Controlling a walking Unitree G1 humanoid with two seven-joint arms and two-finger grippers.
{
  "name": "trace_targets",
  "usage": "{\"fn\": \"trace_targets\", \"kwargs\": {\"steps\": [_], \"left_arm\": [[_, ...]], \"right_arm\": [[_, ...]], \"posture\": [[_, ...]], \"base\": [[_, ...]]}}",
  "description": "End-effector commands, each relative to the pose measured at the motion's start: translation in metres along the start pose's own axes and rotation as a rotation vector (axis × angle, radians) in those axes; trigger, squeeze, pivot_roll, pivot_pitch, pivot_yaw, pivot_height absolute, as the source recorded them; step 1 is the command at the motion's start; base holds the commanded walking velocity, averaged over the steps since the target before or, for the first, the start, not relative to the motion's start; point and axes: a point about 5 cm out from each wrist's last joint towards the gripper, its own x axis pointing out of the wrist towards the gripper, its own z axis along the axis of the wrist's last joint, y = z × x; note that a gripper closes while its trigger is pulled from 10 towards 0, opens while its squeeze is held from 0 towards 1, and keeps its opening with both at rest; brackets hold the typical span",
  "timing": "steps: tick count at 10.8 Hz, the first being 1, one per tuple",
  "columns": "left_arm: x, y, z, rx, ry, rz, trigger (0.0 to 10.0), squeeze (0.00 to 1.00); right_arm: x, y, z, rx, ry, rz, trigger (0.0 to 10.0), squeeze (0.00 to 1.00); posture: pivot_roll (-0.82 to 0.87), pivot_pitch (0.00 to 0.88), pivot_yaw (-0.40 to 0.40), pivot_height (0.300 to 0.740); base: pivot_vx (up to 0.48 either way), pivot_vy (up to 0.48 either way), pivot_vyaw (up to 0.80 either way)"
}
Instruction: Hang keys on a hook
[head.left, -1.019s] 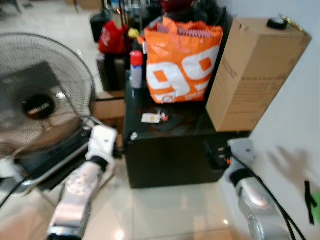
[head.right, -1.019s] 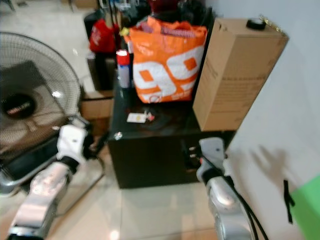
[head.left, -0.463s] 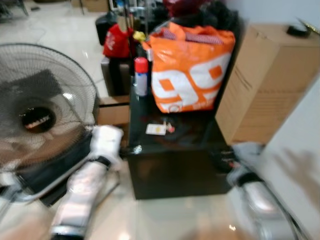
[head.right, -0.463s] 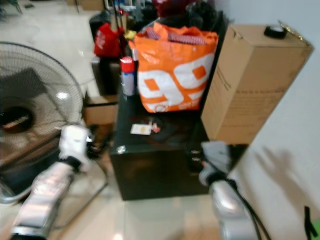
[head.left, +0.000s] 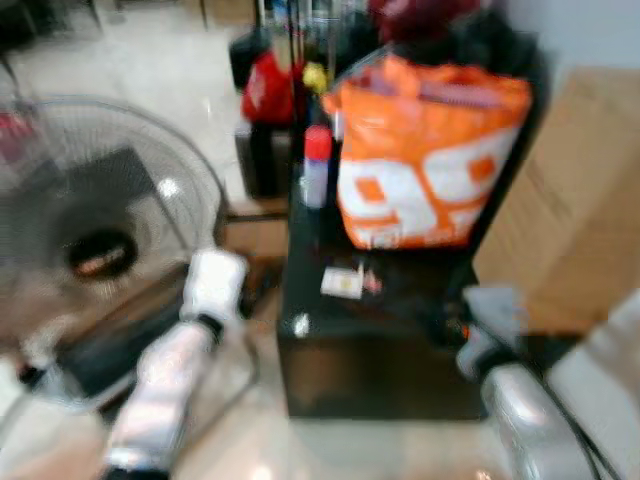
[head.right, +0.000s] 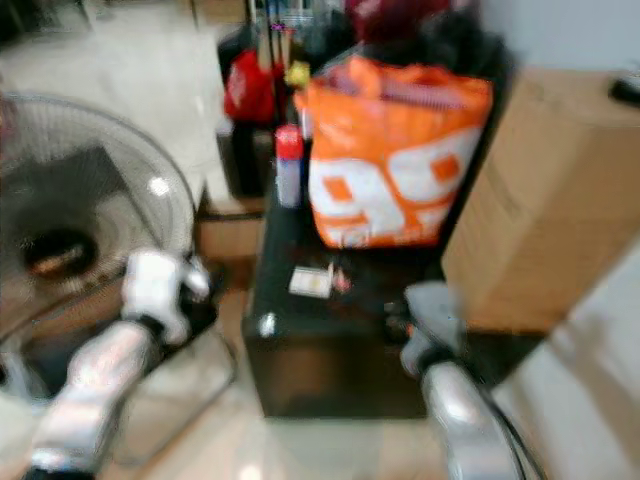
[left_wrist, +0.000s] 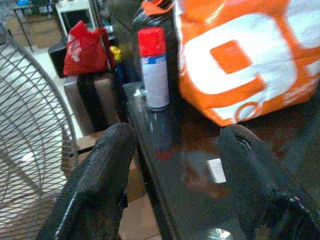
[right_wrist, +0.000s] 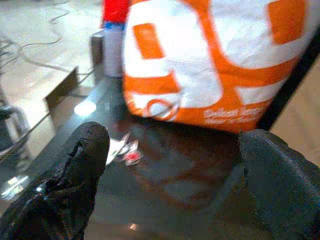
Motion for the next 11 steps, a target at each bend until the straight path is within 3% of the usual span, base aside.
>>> {"fn": "trace_targets", "kwargs": {"steps": [1,6,7,8,10,11], "left_arm": [[0.0056,-0.0098,0.0078,0.000,-0.033,-0.039,10.0,0.00],[0.0060,-0.0072,0.0092,0.017,-0.033,-0.058,10.0,0.00],[0.0067,-0.0071,0.0082,0.017,-0.029,-0.063,10.0,0.00],[0.0069,-0.0081,0.0084,0.017,-0.029,-0.070,10.0,0.00],[0.0067,-0.0086,0.0088,0.007,-0.029,-0.088,10.0,0.00],[0.0066,-0.0101,0.0016,0.052,0.019,-0.115,10.0,0.00]], "right_arm": [[-0.0028,-0.0106,-0.0005,-0.014,0.008,-0.035,10.0,1.00],[-0.0005,-0.0169,-0.0014,-0.028,0.020,-0.081,10.0,1.00],[-0.0004,-0.0166,-0.0005,-0.039,0.012,-0.071,10.0,0.74],[-0.0003,-0.0158,-0.0009,-0.033,0.014,-0.052,10.0,0.00],[0.0002,-0.0082,-0.0057,-0.087,0.057,0.093,10.0,0.00],[0.0010,-0.0069,-0.0079,-0.144,0.072,0.175,10.0,0.00]], "posture": [[-0.15,0.000,0.013,0.740],[-0.14,0.000,0.017,0.740],[-0.14,0.000,0.024,0.740],[-0.14,0.000,0.030,0.740],[-0.15,0.000,0.039,0.740],[-0.14,0.000,0.035,0.740]], "base": [[0.382,0.000,0.00],[0.383,0.000,-0.16],[0.382,0.000,0.00],[0.379,0.000,0.00],[0.176,0.000,0.00],[0.000,0.000,0.00]]}}
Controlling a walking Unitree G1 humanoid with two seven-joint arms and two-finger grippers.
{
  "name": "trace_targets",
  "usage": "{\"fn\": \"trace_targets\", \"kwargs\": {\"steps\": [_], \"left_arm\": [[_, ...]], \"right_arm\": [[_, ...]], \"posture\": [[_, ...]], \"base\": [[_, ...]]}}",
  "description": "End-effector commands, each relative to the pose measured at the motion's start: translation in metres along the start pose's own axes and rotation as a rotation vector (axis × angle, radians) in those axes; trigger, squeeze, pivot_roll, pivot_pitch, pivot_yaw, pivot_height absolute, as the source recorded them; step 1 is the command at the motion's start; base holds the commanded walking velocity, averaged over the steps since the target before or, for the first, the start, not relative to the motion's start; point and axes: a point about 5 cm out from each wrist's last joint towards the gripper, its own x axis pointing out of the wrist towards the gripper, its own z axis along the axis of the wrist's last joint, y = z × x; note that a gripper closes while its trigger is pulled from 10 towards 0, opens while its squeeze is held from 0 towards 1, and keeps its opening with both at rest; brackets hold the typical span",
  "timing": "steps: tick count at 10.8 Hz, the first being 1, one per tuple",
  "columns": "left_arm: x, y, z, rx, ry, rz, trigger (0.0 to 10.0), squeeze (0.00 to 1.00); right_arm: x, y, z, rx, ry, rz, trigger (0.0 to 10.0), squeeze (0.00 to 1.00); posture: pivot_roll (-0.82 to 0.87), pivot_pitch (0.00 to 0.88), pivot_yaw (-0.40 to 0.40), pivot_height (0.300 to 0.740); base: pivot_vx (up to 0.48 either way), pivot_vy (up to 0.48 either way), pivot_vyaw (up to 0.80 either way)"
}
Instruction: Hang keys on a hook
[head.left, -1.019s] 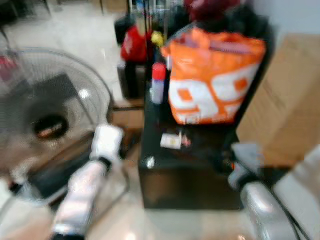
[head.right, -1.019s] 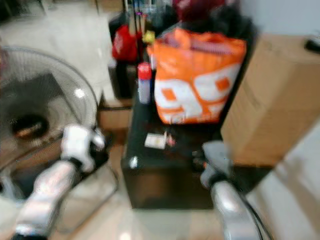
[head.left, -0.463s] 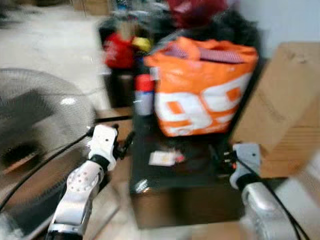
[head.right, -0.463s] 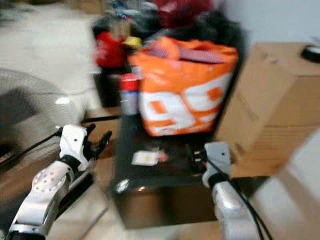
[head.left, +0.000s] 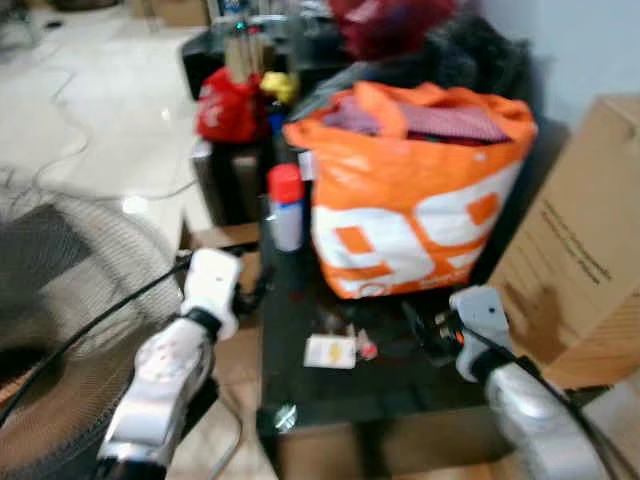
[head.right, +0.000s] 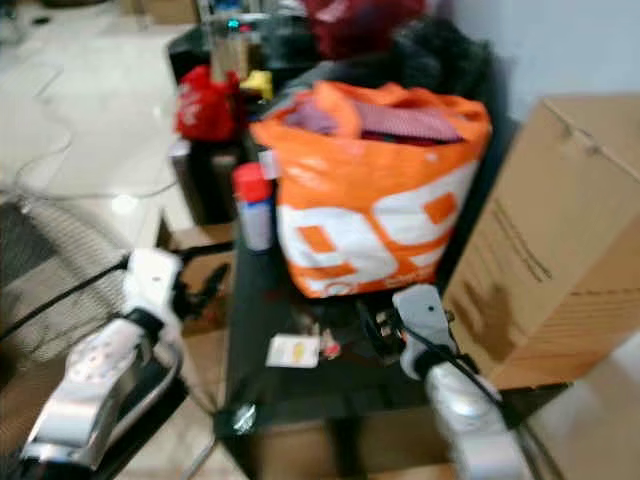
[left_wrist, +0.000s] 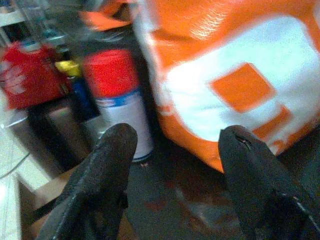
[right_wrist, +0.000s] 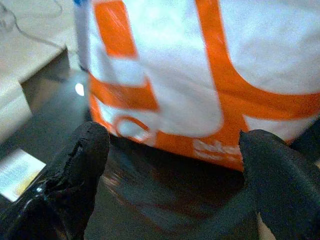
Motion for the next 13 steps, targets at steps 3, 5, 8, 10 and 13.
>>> {"fn": "trace_targets", "kwargs": {"steps": [3,5,8,10,13], "left_arm": [[-0.006,-0.007,-0.018,0.053,0.113,-0.119,10.0,0.00],[-0.005,-0.009,-0.024,0.047,0.178,-0.214,10.0,0.00],[-0.014,-0.016,-0.045,0.054,0.312,-0.308,10.0,0.00],[-0.017,-0.020,-0.046,0.046,0.325,-0.340,10.0,0.00],[-0.020,-0.025,-0.042,0.043,0.315,-0.369,10.0,0.00]], "right_arm": [[0.019,0.002,-0.004,-0.055,0.061,0.081,10.0,0.91],[0.033,0.017,-0.012,-0.039,0.090,0.225,10.0,1.00],[0.048,0.030,-0.025,-0.094,0.213,0.306,10.0,1.00],[0.056,0.043,-0.033,-0.043,0.236,0.359,10.0,0.00],[0.071,0.060,-0.023,0.060,0.165,0.377,10.0,0.00]], "posture": [[-0.15,0.000,0.042,0.740],[-0.14,0.000,0.041,0.740],[-0.16,0.031,0.036,0.740],[-0.16,0.055,0.028,0.740],[-0.14,0.087,0.004,0.740]], "base": [[0.000,0.000,0.00],[0.000,0.000,0.00],[0.000,0.000,0.00],[0.000,0.000,0.00],[0.000,0.000,0.00]]}}
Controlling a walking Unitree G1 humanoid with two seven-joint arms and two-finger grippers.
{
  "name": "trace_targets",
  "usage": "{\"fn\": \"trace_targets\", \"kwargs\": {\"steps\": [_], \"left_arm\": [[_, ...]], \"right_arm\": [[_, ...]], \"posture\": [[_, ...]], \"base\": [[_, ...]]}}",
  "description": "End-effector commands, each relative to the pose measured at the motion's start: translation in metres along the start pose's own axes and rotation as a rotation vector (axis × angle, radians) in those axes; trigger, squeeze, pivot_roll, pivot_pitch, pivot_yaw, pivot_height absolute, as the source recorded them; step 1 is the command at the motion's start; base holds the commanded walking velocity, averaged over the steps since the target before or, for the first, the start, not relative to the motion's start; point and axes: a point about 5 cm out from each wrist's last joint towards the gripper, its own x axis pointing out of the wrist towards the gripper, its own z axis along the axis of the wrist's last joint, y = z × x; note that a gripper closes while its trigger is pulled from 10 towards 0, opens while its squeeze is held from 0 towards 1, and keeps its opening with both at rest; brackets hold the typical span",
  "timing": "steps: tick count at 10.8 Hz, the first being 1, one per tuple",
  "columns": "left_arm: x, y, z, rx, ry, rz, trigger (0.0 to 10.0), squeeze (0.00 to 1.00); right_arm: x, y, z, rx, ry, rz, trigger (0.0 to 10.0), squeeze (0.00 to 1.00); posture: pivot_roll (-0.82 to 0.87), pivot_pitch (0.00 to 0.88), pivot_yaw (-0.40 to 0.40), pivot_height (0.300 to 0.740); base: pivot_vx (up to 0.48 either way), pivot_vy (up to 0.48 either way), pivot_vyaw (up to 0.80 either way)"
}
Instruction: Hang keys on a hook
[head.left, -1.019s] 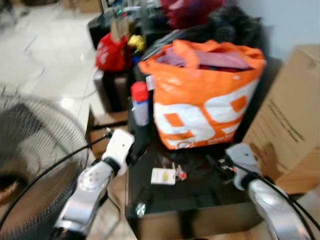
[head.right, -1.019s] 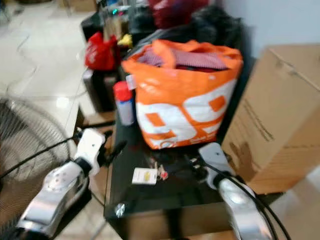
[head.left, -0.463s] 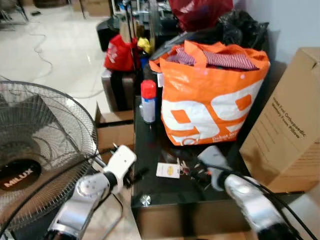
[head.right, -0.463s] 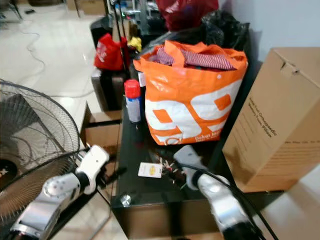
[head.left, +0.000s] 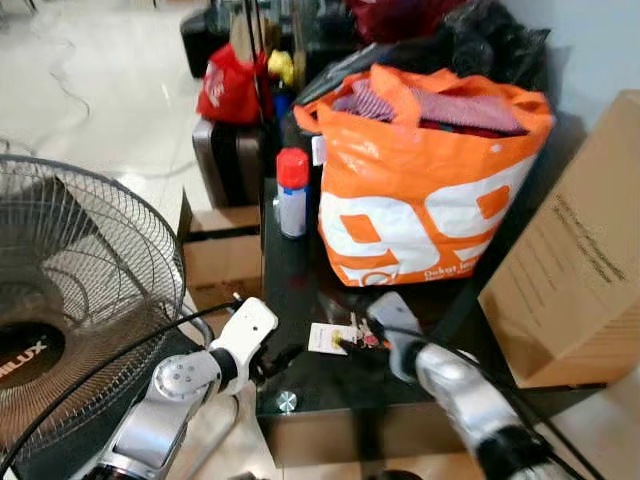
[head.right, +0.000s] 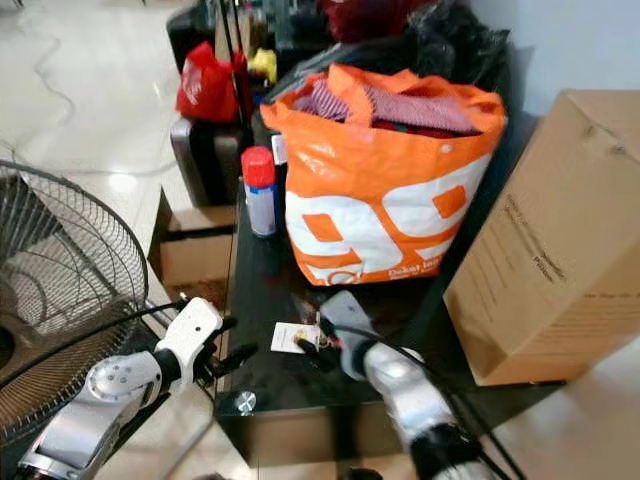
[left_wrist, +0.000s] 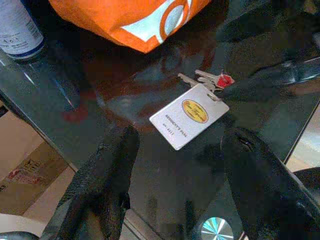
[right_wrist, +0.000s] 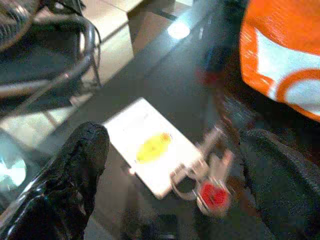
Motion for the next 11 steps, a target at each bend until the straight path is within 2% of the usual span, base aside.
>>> {"fn": "trace_targets", "kwargs": {"steps": [1,4,6,8,11], "left_arm": [[-0.004,-0.001,-0.001,0.005,0.014,-0.009,10.0,0.00],[-0.011,-0.004,-0.003,0.009,0.032,-0.024,10.0,0.00],[-0.014,-0.007,-0.003,0.005,0.042,-0.036,10.0,0.00],[-0.014,-0.008,-0.004,0.001,0.047,-0.040,10.0,0.00],[-0.012,-0.009,-0.005,-0.004,0.049,-0.044,10.0,0.00]], "right_arm": [[0.001,0.000,-0.004,0.028,0.007,0.001,10.0,0.00],[0.012,-0.002,-0.005,0.105,0.018,-0.063,10.0,0.00],[0.016,-0.004,-0.007,0.108,0.048,-0.114,10.0,0.00],[0.015,-0.007,-0.009,0.118,0.058,-0.131,10.0,0.00],[0.006,-0.024,-0.014,0.113,0.067,-0.168,10.0,0.00]], "posture": [[-0.12,0.112,0.001,0.740],[-0.11,0.146,0.005,0.740],[-0.10,0.163,0.008,0.740],[-0.10,0.163,0.008,0.740],[-0.12,0.155,0.010,0.740]], "base": [[0.000,0.000,0.00],[0.000,0.000,0.00],[0.000,0.000,0.00],[0.000,0.000,0.00],[0.000,0.000,0.00]]}}
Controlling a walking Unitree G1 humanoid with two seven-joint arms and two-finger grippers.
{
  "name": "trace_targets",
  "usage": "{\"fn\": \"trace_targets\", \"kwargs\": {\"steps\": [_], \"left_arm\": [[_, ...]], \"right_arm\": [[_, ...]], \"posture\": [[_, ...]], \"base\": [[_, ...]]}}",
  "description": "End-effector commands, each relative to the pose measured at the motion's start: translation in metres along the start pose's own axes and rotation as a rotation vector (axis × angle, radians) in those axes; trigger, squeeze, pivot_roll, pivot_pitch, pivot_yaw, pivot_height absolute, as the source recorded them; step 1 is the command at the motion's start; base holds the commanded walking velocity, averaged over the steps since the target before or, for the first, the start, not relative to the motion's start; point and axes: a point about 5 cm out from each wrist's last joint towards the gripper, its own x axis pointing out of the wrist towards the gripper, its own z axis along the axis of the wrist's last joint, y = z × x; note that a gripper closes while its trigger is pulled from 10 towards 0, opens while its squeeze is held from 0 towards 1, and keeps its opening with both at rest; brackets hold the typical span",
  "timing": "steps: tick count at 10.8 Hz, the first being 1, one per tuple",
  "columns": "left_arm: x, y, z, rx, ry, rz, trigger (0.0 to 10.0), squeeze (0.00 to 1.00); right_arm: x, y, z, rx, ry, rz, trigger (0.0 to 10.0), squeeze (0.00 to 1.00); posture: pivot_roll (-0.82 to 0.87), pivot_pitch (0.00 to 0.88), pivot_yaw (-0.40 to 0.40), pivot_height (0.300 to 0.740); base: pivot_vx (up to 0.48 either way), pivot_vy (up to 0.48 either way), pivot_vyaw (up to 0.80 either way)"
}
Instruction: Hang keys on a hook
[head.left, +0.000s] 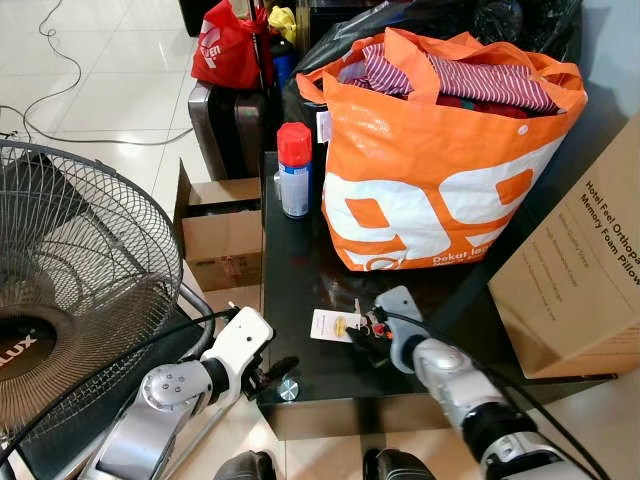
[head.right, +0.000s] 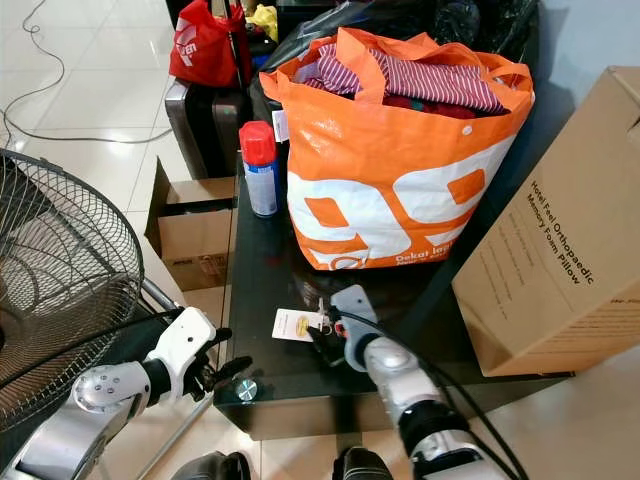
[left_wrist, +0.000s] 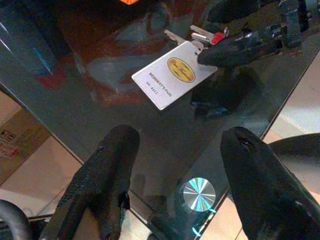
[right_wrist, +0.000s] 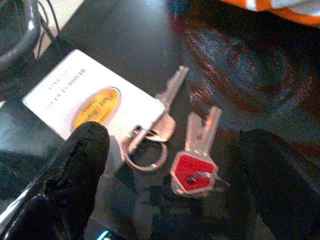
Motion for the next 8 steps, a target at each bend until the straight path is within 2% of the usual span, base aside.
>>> {"fn": "trace_targets", "kwargs": {"steps": [1,4,5,6,7,8], "left_arm": [[0.001,-0.003,0.001,0.002,0.001,-0.014,10.0,0.00],[0.005,-0.004,0.002,0.004,-0.007,-0.016,10.0,0.00],[0.006,-0.002,0.003,0.007,-0.011,-0.017,10.0,0.00],[0.006,-0.002,0.003,0.008,-0.011,-0.017,10.0,0.00],[0.006,-0.002,0.003,0.009,-0.011,-0.019,10.0,0.00],[0.006,-0.002,0.003,0.012,-0.010,-0.021,10.0,0.00]], "right_arm": [[-0.002,-0.006,0.000,0.002,-0.005,-0.008,10.0,0.00],[-0.014,-0.018,-0.011,-0.035,0.005,0.007,10.0,0.00],[-0.015,-0.019,-0.012,-0.055,-0.002,0.015,8.9,0.00],[-0.015,-0.019,-0.012,-0.062,-0.001,0.015,8.9,0.00],[-0.016,-0.019,-0.012,-0.082,0.005,0.016,4.1,0.00],[-0.015,-0.018,-0.012,-0.085,0.005,0.017,3.1,0.00]], "posture": [[-0.12,0.151,0.010,0.740],[-0.13,0.133,0.012,0.740],[-0.13,0.126,0.015,0.740],[-0.13,0.126,0.015,0.740],[-0.13,0.123,0.016,0.740],[-0.13,0.121,0.015,0.740]], "base": [[0.000,0.000,0.00],[0.000,0.000,0.00],[0.000,0.000,0.00],[0.000,0.000,0.00],[0.000,0.000,0.00],[0.000,0.000,0.00]]}}
